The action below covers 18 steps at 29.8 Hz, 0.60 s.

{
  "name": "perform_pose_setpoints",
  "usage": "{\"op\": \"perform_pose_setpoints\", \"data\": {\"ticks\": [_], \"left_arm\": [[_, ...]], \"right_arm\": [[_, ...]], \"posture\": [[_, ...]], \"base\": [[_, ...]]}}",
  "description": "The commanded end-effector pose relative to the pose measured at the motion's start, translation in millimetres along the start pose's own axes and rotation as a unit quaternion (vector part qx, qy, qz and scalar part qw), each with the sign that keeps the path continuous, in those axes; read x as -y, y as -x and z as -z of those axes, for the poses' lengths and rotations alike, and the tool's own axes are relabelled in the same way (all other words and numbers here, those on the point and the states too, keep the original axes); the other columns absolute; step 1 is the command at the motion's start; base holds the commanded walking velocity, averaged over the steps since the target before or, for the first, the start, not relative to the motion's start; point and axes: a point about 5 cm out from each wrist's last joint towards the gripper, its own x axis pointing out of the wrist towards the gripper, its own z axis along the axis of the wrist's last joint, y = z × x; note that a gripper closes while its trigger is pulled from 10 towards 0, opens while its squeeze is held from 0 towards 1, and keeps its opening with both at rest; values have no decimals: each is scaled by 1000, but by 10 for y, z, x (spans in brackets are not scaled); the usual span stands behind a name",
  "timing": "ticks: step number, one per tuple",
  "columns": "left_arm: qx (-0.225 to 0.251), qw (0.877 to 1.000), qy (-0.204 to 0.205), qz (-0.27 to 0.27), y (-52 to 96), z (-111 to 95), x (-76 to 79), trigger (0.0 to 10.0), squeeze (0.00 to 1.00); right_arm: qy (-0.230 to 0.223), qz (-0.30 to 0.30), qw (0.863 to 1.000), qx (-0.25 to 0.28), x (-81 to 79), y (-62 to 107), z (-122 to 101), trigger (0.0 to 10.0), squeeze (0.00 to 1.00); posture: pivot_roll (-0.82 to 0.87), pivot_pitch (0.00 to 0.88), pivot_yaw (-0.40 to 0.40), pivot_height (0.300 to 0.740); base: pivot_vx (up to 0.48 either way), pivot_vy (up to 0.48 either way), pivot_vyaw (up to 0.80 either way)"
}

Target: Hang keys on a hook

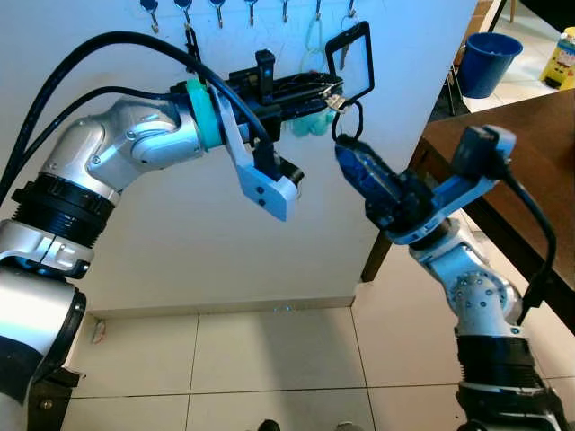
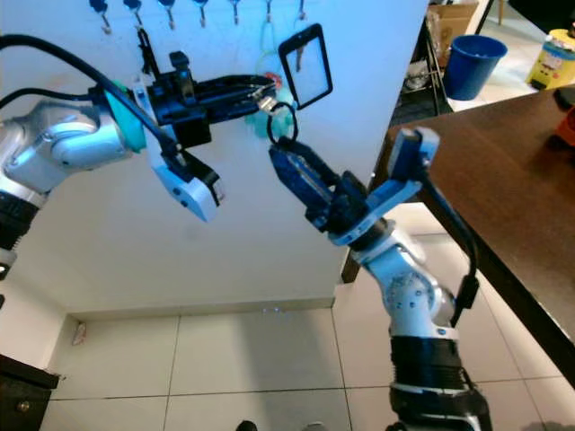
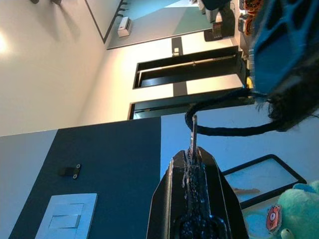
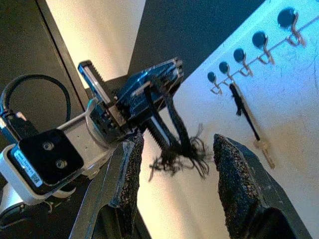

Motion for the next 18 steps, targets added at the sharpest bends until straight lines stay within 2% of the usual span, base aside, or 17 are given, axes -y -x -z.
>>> {"op": "perform_pose_setpoints", "data": {"ticks": [1, 5, 6, 8, 9, 10, 11, 18], "left_arm": [[7, 1000, -1, 0, -11, -9, -30, 10000, 0], [9, 1000, 1, 0, -11, -16, -23, 10000, 0], [10, 1000, 2, 0, -13, -21, -22, 10000, 0], [11, 1000, 3, 0, -16, -23, -22, 10000, 0], [11, 1000, 4, 0, -19, -24, -23, 10000, 0], [11, 1000, 4, 0, -19, -24, -23, 10000, 0], [11, 1000, 4, -1, -20, -22, -26, 10000, 0], [9, 1000, 4, -5, -16, -15, -36, 10000, 0]], "right_arm": [[4, -4, 1000, -4, 9, -7, 7, 10000, 0], [6, -9, 1000, -2, 9, -20, -10, 10000, 0], [7, -13, 1000, 0, 6, -25, -17, 6549, 0], [7, -16, 1000, 0, 5, -27, -22, 6549, 0], [8, -20, 1000, 0, 6, -27, -25, 627, 0], [8, -20, 1000, 0, 6, -27, -25, 627, 0], [9, -22, 1000, -1, 8, -25, -27, 0, 0], [12, -25, 1000, -6, 15, -10, -36, 0, 0]], "posture": [[-63, 66, 117, 740], [-63, 67, 117, 740], [-63, 69, 117, 740], [-64, 69, 116, 740], [-64, 69, 115, 740], [-64, 69, 115, 740], [-65, 69, 113, 740], [-66, 68, 111, 740]], "base": [[0, 0, 0], [0, 0, 0], [0, 0, 0], [0, 0, 0], [0, 0, 0], [0, 0, 0], [0, 0, 0], [0, 0, 0]]}}
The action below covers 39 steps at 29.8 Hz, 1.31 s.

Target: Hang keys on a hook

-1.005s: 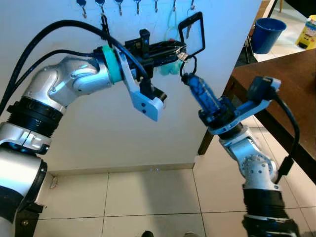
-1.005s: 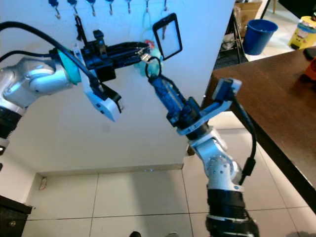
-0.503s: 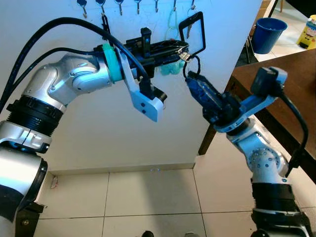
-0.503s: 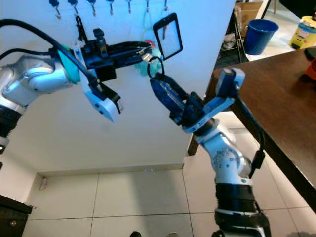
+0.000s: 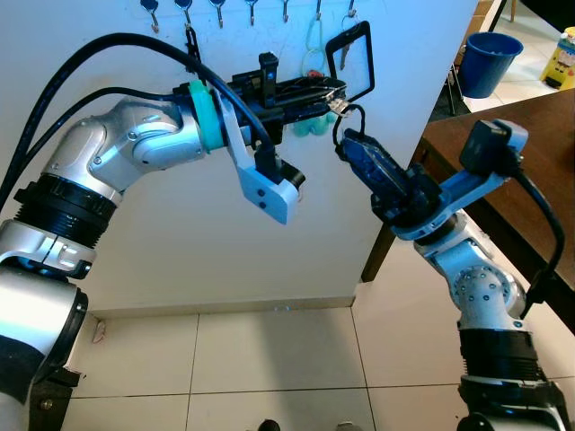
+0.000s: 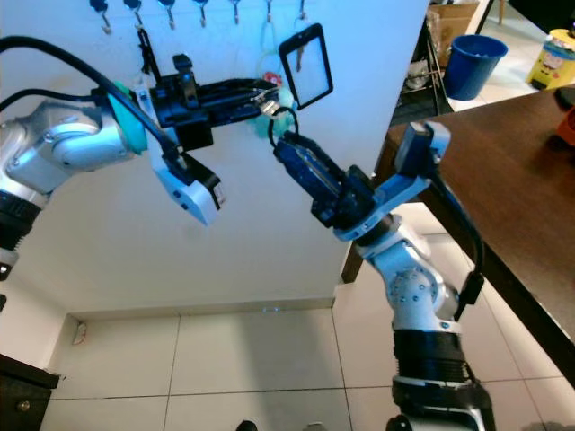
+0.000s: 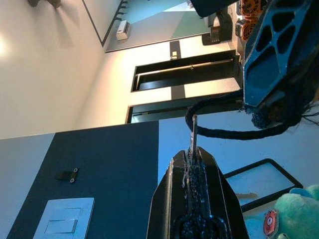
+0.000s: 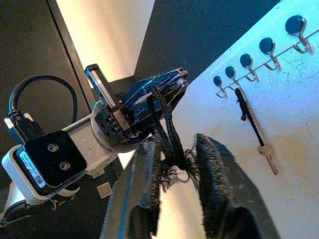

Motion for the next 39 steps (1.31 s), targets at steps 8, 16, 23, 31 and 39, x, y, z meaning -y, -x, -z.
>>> {"op": "perform_pose_setpoints", "data": {"ticks": [8, 16, 23, 31, 39], "left_arm": [[1, 1000, 1, -11, -4, 8, -53, 10000, 0], [-4, 1000, 14, -16, -3, 11, -22, 10000, 0], [-38, 996, 77, -7, 39, 20, 276, 10000, 0], [-37, 984, 174, -18, -80, -200, 584, 10000, 1000], [-39, 978, 200, -47, -130, -250, 540, 10000, 1000]], "right_arm": [[12, -8, 1000, -9, 3, -22, -22, 0, 0], [20, -11, 1000, -2, -11, -29, -84, 0, 0], [68, -17, 997, -30, -69, -84, -260, 0, 0], [166, 15, 977, -136, 4, -238, -348, 0, 0], [195, 9, 965, -175, 27, -304, -340, 0, 0]], "posture": [[-70, 70, 110, 740], [-78, 74, 110, 740], [-91, 80, 102, 740], [-104, 81, 79, 740], [-96, 85, 59, 740]], "base": [[0, 0, 0], [0, 0, 0], [0, 0, 0], [0, 0, 0], [0, 0, 0]]}}
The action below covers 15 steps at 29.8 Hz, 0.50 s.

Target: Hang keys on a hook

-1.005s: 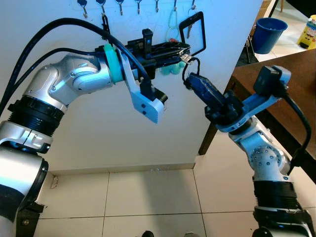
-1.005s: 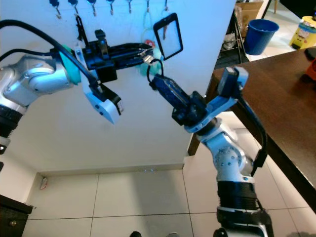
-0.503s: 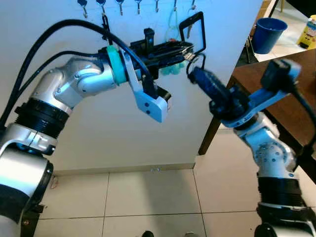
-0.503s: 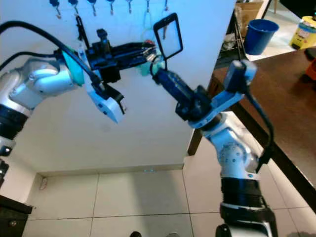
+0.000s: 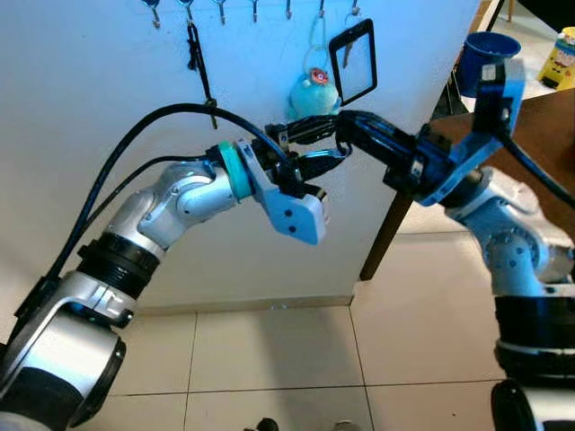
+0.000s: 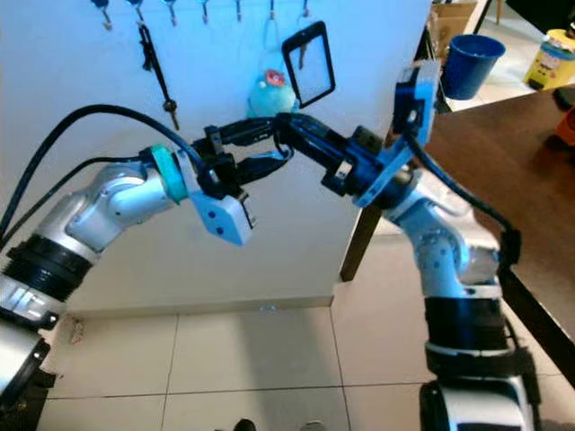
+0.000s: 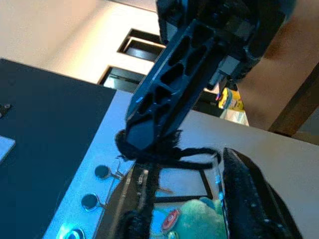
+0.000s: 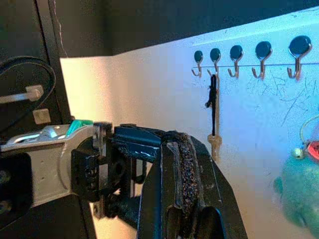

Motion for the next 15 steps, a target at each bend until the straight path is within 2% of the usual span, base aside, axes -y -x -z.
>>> {"op": "perform_pose_setpoints", "data": {"ticks": [1, 2, 3, 7, 9, 10, 12, 15], "left_arm": [[12, 1000, 5, -17, -12, -57, -51, 10000, 1000], [12, 1000, 5, -17, -12, -57, -51, 10000, 1000], [3, 999, 26, -20, 14, -44, -4, 10000, 1000], [-20, 997, 67, -15, 71, -6, 116, 10000, 1000], [-20, 997, 67, -15, 71, -6, 116, 10000, 1000], [-26, 996, 87, -13, 92, 3, 162, 10000, 1000], [-48, 988, 145, 25, 177, 37, 382, 10000, 1000], [-62, 982, 172, 47, 234, 60, 512, 10000, 1000]], "right_arm": [[-1, -5, 999, -37, 1, -33, 111, 0, 0], [-1, -5, 999, -37, 1, -33, 111, 0, 0], [8, -8, 998, -57, 37, -49, 130, 0, 0], [24, -12, 997, -75, 96, -96, 104, 0, 0], [24, -12, 997, -75, 96, -96, 104, 0, 0], [26, -7, 997, -77, 129, -119, 77, 0, 0], [31, 20, 996, -76, 229, -204, -10, 0, 0], [35, 36, 996, -75, 277, -254, -50, 0, 0]], "posture": [[-95, 86, 55, 740], [-95, 86, 55, 740], [-91, 90, 46, 740], [-87, 91, 39, 740], [-87, 91, 39, 740], [-77, 93, 33, 740], [-71, 94, 32, 740], [-67, 93, 33, 740]], "base": [[0, 0, 0], [0, 0, 0], [0, 0, 0], [0, 0, 0], [0, 0, 0], [0, 0, 0], [0, 0, 0], [0, 0, 0]]}}
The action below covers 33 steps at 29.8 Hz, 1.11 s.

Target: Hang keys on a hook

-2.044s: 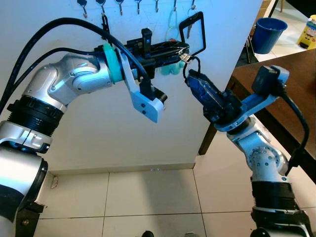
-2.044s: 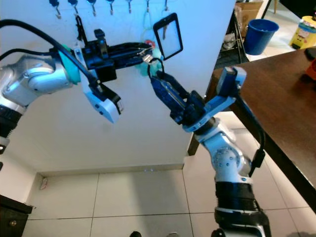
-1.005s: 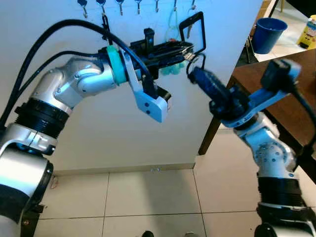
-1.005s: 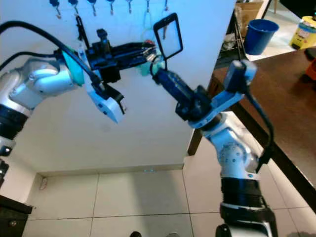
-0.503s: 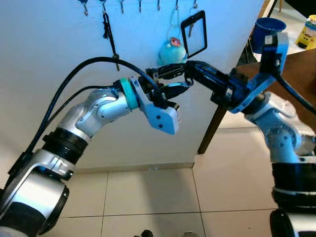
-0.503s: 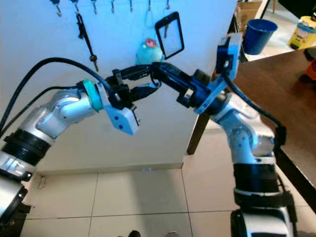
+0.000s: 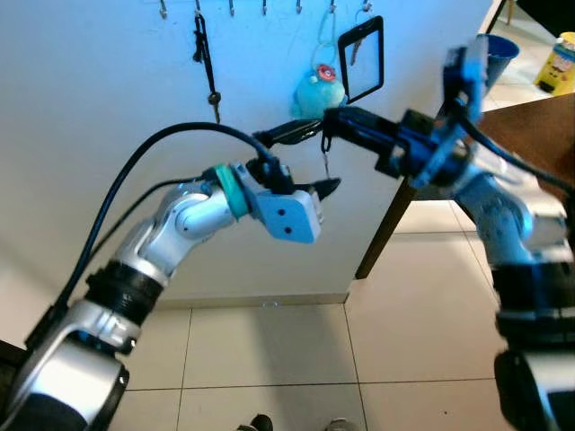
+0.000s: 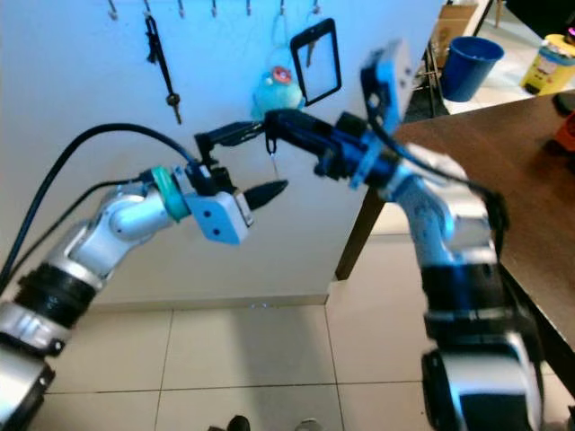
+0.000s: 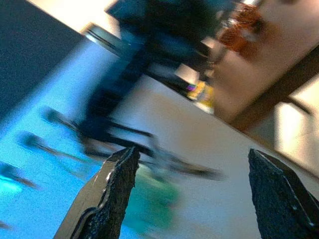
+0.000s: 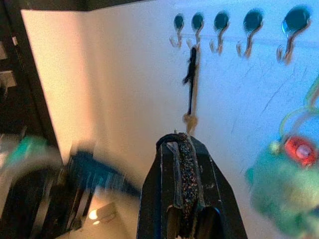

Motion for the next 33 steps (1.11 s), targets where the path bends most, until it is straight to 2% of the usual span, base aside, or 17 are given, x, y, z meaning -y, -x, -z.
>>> {"op": "perform_pose_setpoints", "data": {"ticks": [1, 3, 4, 6, 7, 8, 9, 10, 11, 12, 13, 14, 20, 21, 22, 25, 33], "left_arm": [[-11, 1000, 16, 15, 29, 42, 58, 10000, 1000], [-17, 999, 22, 20, 43, 63, 87, 10000, 1000], [-33, 998, 52, 17, 110, 134, 174, 10000, 1000], [-33, 998, 52, 17, 110, 134, 174, 10000, 1000], [-57, 995, 84, 23, 201, 227, 314, 10000, 1000], [-57, 995, 84, 23, 201, 227, 314, 10000, 1000], [-85, 989, 110, 40, 310, 323, 492, 10000, 1000], [-85, 989, 110, 40, 310, 323, 492, 10000, 1000], [-112, 984, 128, 61, 418, 401, 666, 10000, 1000], [-112, 984, 128, 61, 418, 401, 666, 10000, 1000], [-131, 978, 138, 80, 500, 447, 806, 10000, 1000], [-142, 974, 149, 91, 553, 464, 913, 10000, 1000], [-146, 969, 170, 100, 586, 435, 1042, 10000, 1000], [-142, 969, 174, 102, 567, 410, 1062, 10000, 1000], [-142, 969, 174, 102, 567, 410, 1062, 10000, 1000], [-128, 969, 182, 107, 492, 342, 1115, 10000, 1000], [-118, 969, 185, 110, 456, 306, 1141, 10000, 1000]], "right_arm": [[-4, 7, 1000, -10, 7, -16, 39, 0, 0], [-2, 11, 1000, -10, 20, -32, 32, 0, 0], [17, 16, 1000, -14, 24, -117, -39, 0, 0], [17, 16, 1000, -14, 24, -117, -39, 0, 0], [85, 11, 996, -35, 2, -231, -140, 0, 0], [85, 11, 996, -35, 2, -231, -140, 0, 0], [167, 12, 984, -66, 0, -328, -227, 0, 0], [167, 12, 984, -66, 0, -328, -227, 0, 0], [249, 27, 962, -106, 24, -402, -274, 0, 0], [249, 27, 962, -106, 24, -402, -274, 0, 0], [290, 55, 947, -130, 69, -447, -294, 0, 0], [297, 91, 941, -135, 112, -479, -310, 0, 0], [222, 168, 956, -97, 157, -567, -317, 0, 0], [164, 183, 967, -71, 136, -620, -301, 0, 0], [164, 183, 967, -71, 136, -620, -301, 0, 0], [52, 220, 974, -21, 95, -760, -236, 0, 0], [36, 256, 966, -3, 124, -837, -256, 0, 0]], "posture": [[-67, 93, 33, 740], [-67, 93, 33, 740], [-62, 93, 39, 740], [-62, 93, 39, 740], [-59, 91, 43, 740], [-59, 91, 43, 740], [-55, 93, 45, 740], [-55, 93, 45, 740], [-58, 93, 48, 740], [-58, 93, 48, 740], [-58, 93, 51, 740], [-62, 95, 55, 740], [-64, 98, 64, 740], [-64, 101, 69, 740], [-64, 101, 69, 740], [-65, 103, 73, 740], [-52, 109, 77, 740]], "base": [[0, 0, 0], [0, 0, 0], [0, 0, 0], [0, 0, 0], [0, 0, 0], [0, 0, 0], [0, 0, 0], [0, 0, 0], [0, 0, 0], [0, 0, 0], [0, 0, 0], [0, 0, 0], [0, 0, 0], [0, 0, 0], [0, 0, 0], [0, 0, 0], [0, 0, 0]]}}
